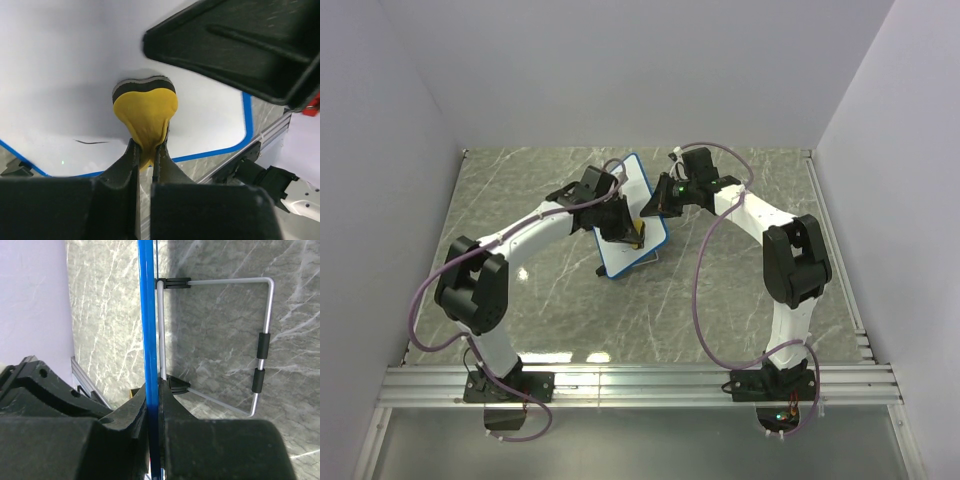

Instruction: Erase the whiteboard

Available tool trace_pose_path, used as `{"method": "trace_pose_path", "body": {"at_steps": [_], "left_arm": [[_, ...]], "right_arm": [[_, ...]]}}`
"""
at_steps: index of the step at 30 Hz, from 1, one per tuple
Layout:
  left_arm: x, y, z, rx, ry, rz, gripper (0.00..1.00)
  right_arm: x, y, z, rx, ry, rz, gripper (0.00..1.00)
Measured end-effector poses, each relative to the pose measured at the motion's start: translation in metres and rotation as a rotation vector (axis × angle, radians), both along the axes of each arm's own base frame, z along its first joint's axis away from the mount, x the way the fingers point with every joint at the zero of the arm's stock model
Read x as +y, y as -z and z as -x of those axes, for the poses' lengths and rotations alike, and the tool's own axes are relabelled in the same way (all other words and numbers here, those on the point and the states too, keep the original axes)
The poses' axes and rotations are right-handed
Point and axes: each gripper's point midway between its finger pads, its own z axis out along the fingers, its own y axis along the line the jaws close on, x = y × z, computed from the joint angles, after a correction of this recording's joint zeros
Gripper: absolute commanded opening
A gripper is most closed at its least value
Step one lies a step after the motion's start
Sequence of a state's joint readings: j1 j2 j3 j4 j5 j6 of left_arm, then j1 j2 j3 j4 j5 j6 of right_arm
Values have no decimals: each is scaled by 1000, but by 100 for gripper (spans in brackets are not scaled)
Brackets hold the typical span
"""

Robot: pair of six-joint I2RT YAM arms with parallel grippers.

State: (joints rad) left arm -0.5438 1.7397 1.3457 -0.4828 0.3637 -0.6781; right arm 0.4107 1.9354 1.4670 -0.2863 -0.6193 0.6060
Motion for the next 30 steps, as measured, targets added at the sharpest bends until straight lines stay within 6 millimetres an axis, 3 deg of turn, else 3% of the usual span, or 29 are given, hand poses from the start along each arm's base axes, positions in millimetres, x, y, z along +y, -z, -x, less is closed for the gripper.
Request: {"method": "trace_pose_path", "body": {"at_steps": [6,14,19,23,27,29,30], "left_arm": [[22,21,5,24,-42,-38,0],[88,77,4,114,-168,-147,0],[100,81,2,105,-176,-185,0],[107,64,-3,93,-195,-181,0],[125,14,-29,-15,-269,-136,0],[145,-6,-43,-69,-329,-129,0],[157,-15,-49,-96,-365,-131,0]], "right_arm": [[0,0,0,0,-1,-1,0],[0,0,0,1,-4,-4,0],[0,0,0,3,-4,-5,0],[0,-1,0,4,-2,-7,0],[0,0,0,5,-1,-5,1],[-1,0,0,5,0,-3,7],[-1,0,0,4,1,-2,17]]}}
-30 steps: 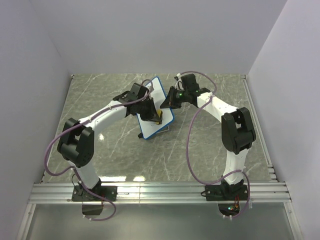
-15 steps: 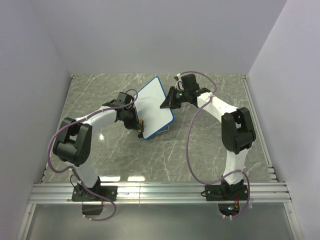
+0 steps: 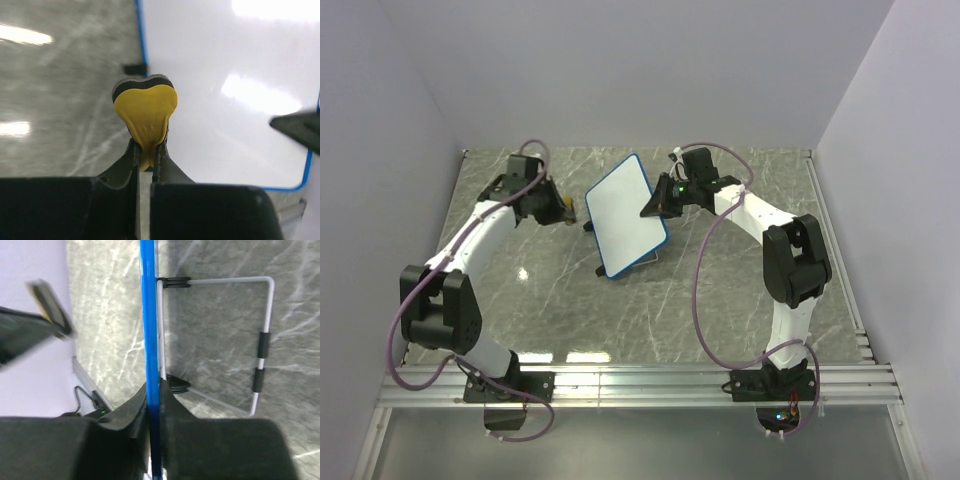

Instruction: Erase the whiteboard

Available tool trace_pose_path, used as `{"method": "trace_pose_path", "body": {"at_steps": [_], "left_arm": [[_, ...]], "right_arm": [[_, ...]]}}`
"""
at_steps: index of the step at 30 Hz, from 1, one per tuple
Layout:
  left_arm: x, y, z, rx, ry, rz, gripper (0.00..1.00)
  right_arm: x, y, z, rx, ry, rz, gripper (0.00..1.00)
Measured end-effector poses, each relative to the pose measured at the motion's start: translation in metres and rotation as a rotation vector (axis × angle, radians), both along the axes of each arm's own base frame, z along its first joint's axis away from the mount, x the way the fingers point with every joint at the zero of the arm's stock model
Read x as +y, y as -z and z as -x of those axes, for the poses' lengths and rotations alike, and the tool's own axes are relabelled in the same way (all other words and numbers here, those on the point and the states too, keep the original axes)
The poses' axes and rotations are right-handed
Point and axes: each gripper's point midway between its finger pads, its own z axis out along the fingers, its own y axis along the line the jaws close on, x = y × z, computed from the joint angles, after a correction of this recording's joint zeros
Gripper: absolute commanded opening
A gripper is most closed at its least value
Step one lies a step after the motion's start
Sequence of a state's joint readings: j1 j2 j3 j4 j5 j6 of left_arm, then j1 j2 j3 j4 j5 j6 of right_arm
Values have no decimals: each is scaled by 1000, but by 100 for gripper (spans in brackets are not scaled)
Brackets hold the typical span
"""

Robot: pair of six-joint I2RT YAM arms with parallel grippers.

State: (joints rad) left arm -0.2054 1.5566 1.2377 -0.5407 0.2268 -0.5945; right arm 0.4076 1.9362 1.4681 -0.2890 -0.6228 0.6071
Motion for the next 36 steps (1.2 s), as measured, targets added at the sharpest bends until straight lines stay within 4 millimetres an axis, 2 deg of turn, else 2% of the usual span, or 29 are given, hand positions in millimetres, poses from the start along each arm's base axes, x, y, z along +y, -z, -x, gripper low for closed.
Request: {"method": "trace_pose_path", "body": {"at_steps": [2,3,5,6,8,9,12,13,16,21,24,26,28,29,33,36], "left_arm": [[23,-6,-7,-22,-59,-19,0],[35,-4,-9,-21,-90,-30,0],[54,6,-9,-1,-139,-56,0],[63,15,-5,17,-155,-73,0],[75,37,8,76,-177,-102,6],[79,48,14,105,-186,-115,8],[89,77,33,181,-203,-153,25],[92,85,40,204,-206,-169,41],[96,98,51,240,-213,-194,62],[101,103,51,243,-231,-217,73],[103,105,52,256,-235,-228,82],[105,102,53,262,-240,-238,86],[106,95,48,252,-250,-245,90],[107,89,44,241,-256,-245,96],[107,61,23,182,-286,-236,97],[104,40,7,132,-310,-218,96]], "right_arm": [[-1,2,0,-1,5,12,36],[-2,4,1,3,7,24,55],[-3,12,8,25,2,57,71],[-3,16,12,32,-4,72,84],[-5,22,18,47,-10,101,93],[-6,24,19,49,-10,116,94],[-10,28,22,49,-9,151,97],[-13,28,22,45,-3,164,98],[-24,19,22,26,18,191,99],[-57,-26,19,-87,89,201,100],[-95,-50,28,-150,166,201,100],[-122,-58,36,-177,226,203,100],[-149,-58,48,-186,287,219,100],[-161,-54,56,-182,314,231,100],[-179,-49,89,-180,357,263,100],[-188,-71,105,-252,412,258,100]]}}
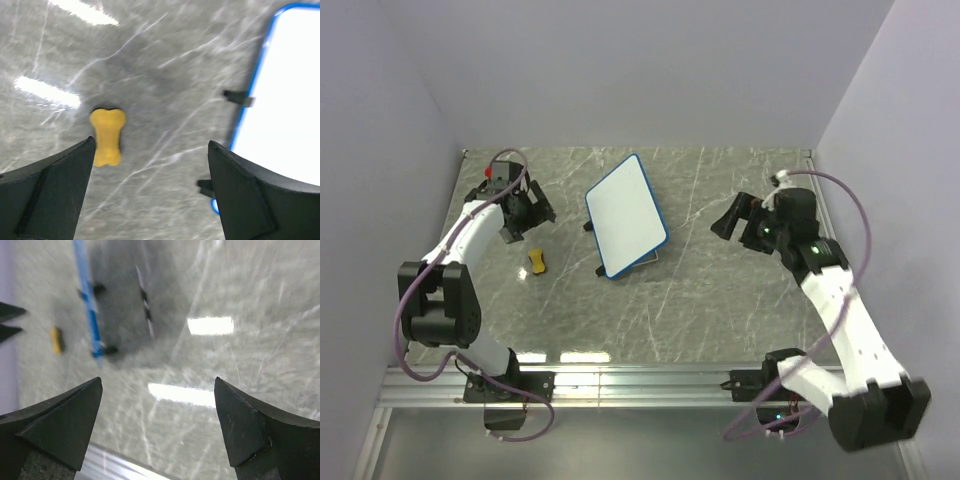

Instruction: Erase the whiteboard

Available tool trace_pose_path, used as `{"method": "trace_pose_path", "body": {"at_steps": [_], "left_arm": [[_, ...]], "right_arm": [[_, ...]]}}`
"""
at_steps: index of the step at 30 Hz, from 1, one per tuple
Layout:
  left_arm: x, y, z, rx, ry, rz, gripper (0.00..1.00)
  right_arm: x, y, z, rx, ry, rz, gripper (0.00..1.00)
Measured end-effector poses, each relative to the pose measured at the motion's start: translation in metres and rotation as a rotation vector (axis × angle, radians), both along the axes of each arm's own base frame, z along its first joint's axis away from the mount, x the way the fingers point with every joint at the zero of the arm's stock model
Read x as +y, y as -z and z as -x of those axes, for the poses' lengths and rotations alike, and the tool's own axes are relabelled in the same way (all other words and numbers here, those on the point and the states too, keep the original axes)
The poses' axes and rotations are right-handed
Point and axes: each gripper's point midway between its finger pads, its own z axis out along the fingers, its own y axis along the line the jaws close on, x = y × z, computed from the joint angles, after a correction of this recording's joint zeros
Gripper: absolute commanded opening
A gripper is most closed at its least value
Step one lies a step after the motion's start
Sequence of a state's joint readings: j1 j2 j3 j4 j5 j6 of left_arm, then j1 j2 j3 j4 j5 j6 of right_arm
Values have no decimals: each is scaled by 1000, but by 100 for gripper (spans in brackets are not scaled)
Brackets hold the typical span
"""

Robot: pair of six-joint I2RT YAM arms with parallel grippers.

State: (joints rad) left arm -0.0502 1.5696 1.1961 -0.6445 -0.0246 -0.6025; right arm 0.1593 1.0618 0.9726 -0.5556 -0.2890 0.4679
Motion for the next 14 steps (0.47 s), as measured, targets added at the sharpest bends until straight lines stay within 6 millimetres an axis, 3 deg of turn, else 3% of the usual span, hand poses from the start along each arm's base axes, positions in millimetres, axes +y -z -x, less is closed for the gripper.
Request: {"method": "trace_pose_path", "body": {"at_steps": [4,7,11,14], "left_arm": [[-11,-13,-8,-33,-8,19,95],[-22,-16,-8,-32,8,13,95],[-33,-26,-15,-54,17,-5,96],[-34,-35,-21,-81,3,-14,98]], "right_arm": [[-8,-62,19,-217,60,-56,100],[-9,-98,35,-344,72,-107,100],[-10,-128,50,-445,78,-157,100],[-10,-130,50,-434,85,-165,100]]}}
